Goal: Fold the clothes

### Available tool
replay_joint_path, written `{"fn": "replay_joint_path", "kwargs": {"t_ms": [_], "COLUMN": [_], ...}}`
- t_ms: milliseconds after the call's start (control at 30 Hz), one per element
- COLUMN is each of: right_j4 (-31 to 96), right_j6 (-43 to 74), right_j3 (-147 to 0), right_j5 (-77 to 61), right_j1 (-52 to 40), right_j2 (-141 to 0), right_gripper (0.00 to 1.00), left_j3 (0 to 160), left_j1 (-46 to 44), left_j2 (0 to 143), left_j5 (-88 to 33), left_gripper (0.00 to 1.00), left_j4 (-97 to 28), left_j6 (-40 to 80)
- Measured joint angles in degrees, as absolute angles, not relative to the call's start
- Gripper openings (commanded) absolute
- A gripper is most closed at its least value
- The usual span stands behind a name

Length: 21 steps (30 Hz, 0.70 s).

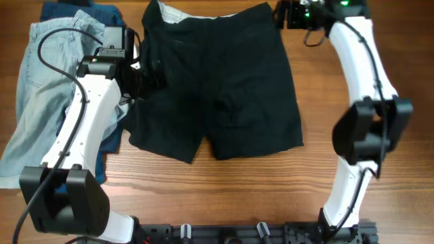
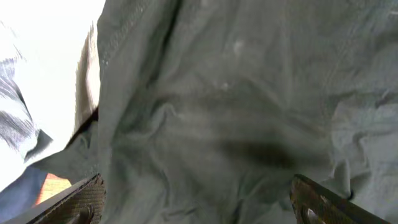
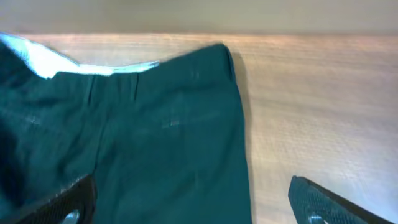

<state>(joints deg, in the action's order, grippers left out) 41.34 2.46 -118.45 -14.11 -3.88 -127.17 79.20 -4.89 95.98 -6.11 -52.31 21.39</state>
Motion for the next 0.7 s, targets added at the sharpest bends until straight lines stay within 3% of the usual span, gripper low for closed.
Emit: {"fn": "replay_joint_path", "kwargs": {"t_ms": [300,533,700], "right_j4": [14.7,5.5,5.5], "right_j6": [7.4,10.5,11.7], "right_j3": [-118.3,-118.3,-118.3], "right_j5": [-20.5,-21.5,-21.7], "right_j1": [-3.9,-3.9,-3.9], "right_j2": [-143.0,-147.5,-148.6], "right_gripper": [0.98,0.86,0.85], "left_j3": [79.2,79.2,79.2], "left_j1": [-8.6,-12.0,-12.4], "left_j2": [96.0,96.0,96.0], "left_j5": [-6.2,-6.1,-6.1], "left_gripper": [0.94,0.93,0.94], "left_j4": [-54.1,-54.2,-54.3], "left_j6": [21.4,21.4,21.4]}}
